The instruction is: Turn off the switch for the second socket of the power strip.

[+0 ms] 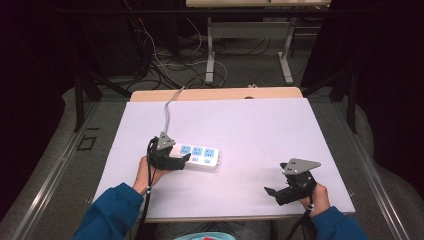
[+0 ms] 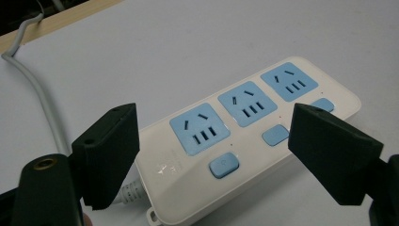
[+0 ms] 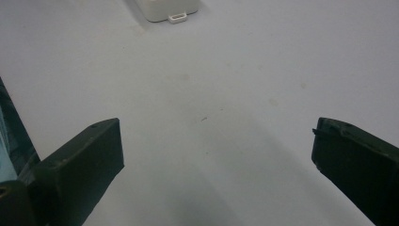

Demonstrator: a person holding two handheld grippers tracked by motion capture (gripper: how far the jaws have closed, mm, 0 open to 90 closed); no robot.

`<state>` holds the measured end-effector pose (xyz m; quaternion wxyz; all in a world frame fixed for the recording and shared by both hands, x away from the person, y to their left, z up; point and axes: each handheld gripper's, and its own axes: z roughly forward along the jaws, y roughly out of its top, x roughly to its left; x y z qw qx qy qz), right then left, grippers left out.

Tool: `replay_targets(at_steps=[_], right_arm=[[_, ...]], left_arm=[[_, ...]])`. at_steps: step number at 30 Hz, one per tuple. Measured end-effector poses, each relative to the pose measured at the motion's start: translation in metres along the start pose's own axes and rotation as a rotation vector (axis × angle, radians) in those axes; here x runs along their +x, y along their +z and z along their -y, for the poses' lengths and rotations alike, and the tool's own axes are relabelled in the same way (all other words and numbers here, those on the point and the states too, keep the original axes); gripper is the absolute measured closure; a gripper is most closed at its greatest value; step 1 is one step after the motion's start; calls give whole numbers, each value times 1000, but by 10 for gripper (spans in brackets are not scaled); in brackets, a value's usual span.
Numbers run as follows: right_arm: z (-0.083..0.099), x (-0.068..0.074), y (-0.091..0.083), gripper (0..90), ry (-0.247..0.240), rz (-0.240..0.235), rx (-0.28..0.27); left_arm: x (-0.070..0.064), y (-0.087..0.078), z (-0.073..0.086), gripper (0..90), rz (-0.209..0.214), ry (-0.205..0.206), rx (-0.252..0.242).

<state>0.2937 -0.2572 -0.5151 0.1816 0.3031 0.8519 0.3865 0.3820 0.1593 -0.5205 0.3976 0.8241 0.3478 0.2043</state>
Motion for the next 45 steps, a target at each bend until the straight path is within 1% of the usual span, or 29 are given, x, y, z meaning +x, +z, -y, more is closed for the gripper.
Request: replay_targets(at_steps=[2,3,5,6,9,11,13,18,19,20,22,25,27,29,31,32,34,36,37,38,39,40,41,42,43,44,45], right_arm=[[0,-1,0,21,-10,2,-3],[0,0,0,21,-4,2,-2],[0,-1,0,21,-9,4,-2],[0,-1,0,21,-13,2,0],[0,-1,0,21,-7,5,-3],[0,0,0,21,-5,3,-3],[0,0,0,21,-5,2,-2],[0,0,0,21,-4,2,-2],[0,-1,0,21,-12,1,-3],[0,0,0,21,-6,2,-2],[0,-1,0,21,-13,1,-3],[0,-1,0,21,-14,2,-3],[0,-1,0,22,-14,1,-3],[0,-1,0,22,-14,1,-2],[0,-1,0,22,-15,-1,-2],[0,-1,0,22,-13,0,-2],[0,-1,0,22,-9,1,-2],[0,-1,0,22,-11,1,-2],[0,0,0,22,-3,1,-1],[0,0,0,22,-4,0,0],[0,-1,0,23,-7,-1,0],[0,-1,0,22,-11,-3,-1],[0,-1,0,22,-7,-1,0],[0,-1,0,22,-16,-2,-2],[0,-1,0,22,-14,1,-3],[0,-1,0,22,-18,-13,3],[0,-1,-1,22,-12,-12,4]], left_arm=[[-2,2,0,250,6,7,2],[-3,3,0,290,14,6,0],[-5,5,0,386,31,25,3],[-7,7,0,418,36,33,3],[-11,9,0,528,56,50,9],[-13,10,0,591,67,52,2],[-14,11,0,647,72,59,-1],[-15,13,1,753,89,58,-4],[-15,14,1,771,92,58,-3],[-16,14,1,786,92,57,-4],[-16,15,1,824,98,56,-6],[-17,16,1,870,105,53,-12],[-18,17,1,895,111,59,-4],[-19,19,1,897,116,61,-8],[-20,20,1,898,126,64,4],[-21,21,1,899,130,61,0],[-22,22,1,899,131,70,3],[-24,24,1,899,133,66,6],[-24,25,1,899,134,78,12],[-25,26,2,899,132,73,10],[-25,26,2,899,136,76,19],[-25,28,2,899,134,79,18],[-26,29,2,899,131,86,26],[-26,29,3,899,130,85,42],[-27,29,3,899,128,84,34],[-26,29,3,899,125,91,32],[-27,29,4,899,126,88,38]])
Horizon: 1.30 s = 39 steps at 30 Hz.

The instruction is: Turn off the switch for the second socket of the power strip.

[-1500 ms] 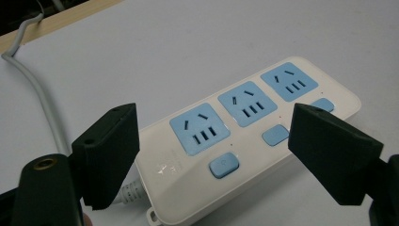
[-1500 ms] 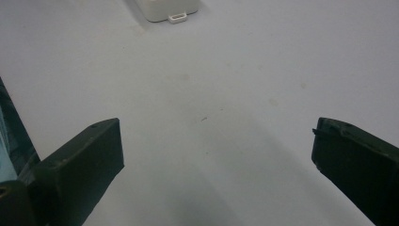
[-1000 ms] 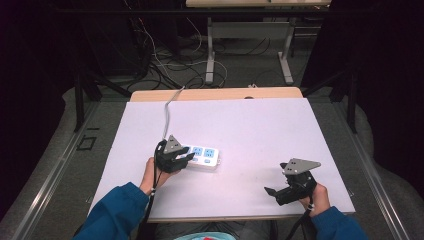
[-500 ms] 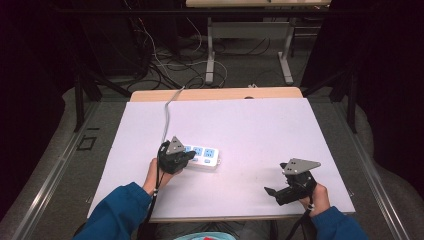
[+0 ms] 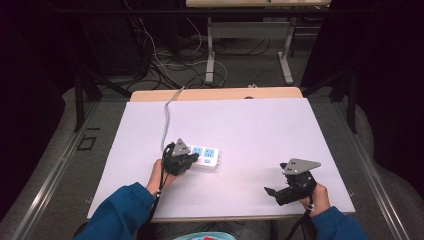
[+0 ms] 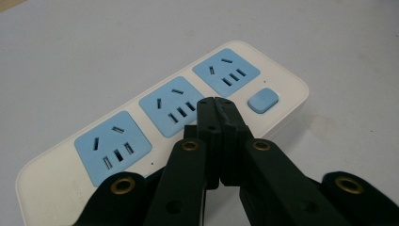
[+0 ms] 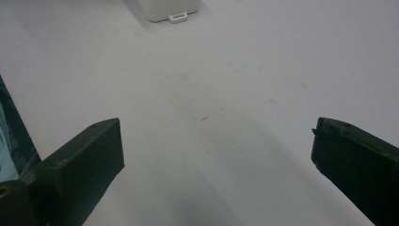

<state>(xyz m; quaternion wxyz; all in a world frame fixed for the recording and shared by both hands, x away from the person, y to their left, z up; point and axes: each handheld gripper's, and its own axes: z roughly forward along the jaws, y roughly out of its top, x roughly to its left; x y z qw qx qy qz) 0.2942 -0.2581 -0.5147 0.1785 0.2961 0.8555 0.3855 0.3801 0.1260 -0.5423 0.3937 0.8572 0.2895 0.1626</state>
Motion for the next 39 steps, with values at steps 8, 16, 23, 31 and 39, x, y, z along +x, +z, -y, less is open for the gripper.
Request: replay_targets(at_steps=[8,16,23,31,39], right_arm=[[0,0,0,22,-1,1,-3],[0,-1,1,22,-11,-1,2],[1,1,2,22,3,7,0],[1,1,2,22,10,2,2],[1,1,1,22,7,-1,6]], left_arm=[[1,2,1,900,-14,12,-22],[6,2,3,900,18,-4,-29],[4,2,4,900,8,9,-40],[4,2,5,900,10,14,-41],[3,2,5,900,2,21,-41]])
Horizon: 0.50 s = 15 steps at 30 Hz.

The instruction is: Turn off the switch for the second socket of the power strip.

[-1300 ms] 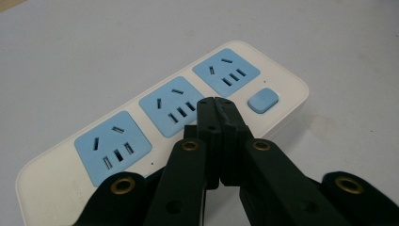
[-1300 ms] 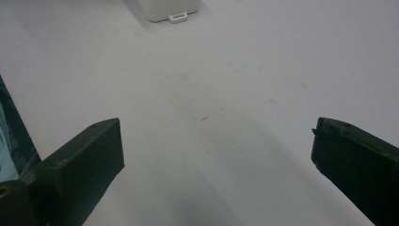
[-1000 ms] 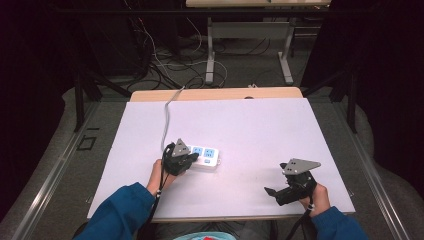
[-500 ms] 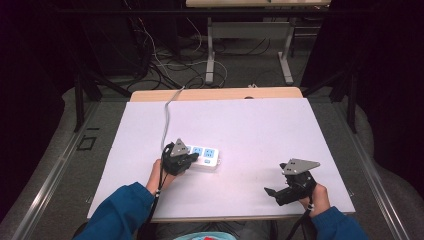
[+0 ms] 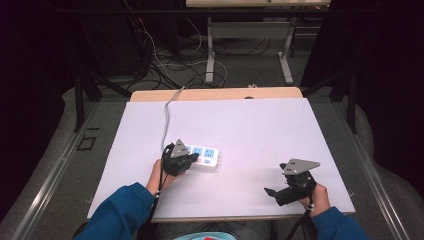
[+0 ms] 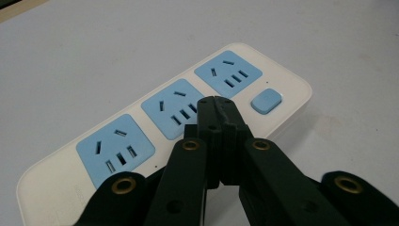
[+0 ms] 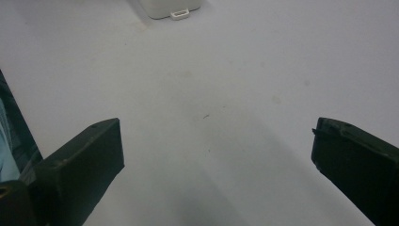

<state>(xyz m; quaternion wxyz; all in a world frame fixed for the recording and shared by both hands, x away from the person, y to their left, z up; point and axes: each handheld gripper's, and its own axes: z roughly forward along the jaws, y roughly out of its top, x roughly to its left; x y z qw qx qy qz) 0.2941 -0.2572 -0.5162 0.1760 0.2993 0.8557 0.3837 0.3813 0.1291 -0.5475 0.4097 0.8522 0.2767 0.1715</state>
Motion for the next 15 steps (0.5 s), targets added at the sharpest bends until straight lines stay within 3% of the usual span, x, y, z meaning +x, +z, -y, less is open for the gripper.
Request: replay_targets(at_steps=[15], right_arm=[[0,-1,1,22,-9,-3,4]], left_arm=[[-4,1,0,900,-16,2,0]])
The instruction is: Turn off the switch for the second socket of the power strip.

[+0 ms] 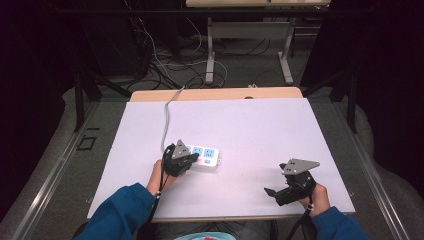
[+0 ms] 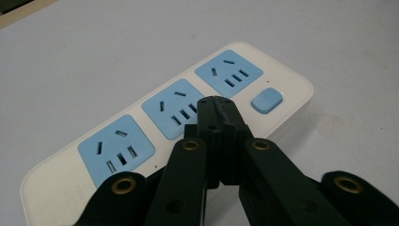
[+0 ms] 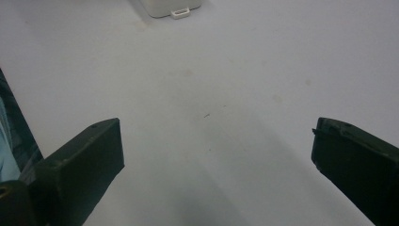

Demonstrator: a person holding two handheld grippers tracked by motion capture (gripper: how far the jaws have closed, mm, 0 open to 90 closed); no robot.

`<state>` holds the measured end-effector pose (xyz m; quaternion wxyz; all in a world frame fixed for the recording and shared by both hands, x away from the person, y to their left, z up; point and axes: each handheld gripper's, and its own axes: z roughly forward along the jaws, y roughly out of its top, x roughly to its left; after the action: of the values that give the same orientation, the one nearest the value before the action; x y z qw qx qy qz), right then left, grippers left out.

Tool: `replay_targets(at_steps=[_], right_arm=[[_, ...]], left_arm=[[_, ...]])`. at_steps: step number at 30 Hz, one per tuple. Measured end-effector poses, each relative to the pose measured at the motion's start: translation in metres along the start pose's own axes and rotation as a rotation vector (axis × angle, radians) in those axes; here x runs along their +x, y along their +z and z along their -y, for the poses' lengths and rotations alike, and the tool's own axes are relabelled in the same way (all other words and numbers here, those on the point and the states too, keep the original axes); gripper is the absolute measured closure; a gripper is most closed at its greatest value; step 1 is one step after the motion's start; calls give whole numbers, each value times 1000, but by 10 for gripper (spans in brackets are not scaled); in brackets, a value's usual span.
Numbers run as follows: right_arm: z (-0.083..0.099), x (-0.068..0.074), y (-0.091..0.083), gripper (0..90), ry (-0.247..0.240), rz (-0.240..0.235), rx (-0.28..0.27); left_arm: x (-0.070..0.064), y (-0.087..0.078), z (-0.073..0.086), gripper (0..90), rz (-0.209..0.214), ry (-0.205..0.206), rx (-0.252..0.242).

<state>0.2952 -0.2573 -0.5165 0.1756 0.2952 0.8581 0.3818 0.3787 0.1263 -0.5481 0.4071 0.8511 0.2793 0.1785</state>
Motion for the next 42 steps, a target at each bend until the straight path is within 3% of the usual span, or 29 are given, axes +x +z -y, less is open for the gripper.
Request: replay_targets(at_steps=[5,7,9,17,22,29,33,38,41,42], right_arm=[[0,0,0,22,4,-6,6],[0,0,0,22,3,-3,2],[0,0,0,22,4,-2,3],[0,0,0,22,7,-3,7],[0,-1,0,22,-5,-4,3],[0,0,0,22,6,-1,4],[0,1,0,22,6,-3,8],[0,0,0,22,5,-5,7],[0,0,0,22,4,-7,7],[0,0,0,22,6,-3,5]], left_arm=[[0,0,0,900,-8,10,-3],[-2,1,0,900,13,10,-2],[-6,2,-1,900,-15,45,5],[-8,1,-1,900,-22,53,9],[-2,0,-1,900,-3,23,6],[0,-1,-2,900,-18,24,19],[5,-2,-1,900,-18,-4,28],[6,-2,-1,900,-22,-6,17],[2,-1,-1,900,-1,-9,11],[2,-2,-2,900,-5,9,22]])
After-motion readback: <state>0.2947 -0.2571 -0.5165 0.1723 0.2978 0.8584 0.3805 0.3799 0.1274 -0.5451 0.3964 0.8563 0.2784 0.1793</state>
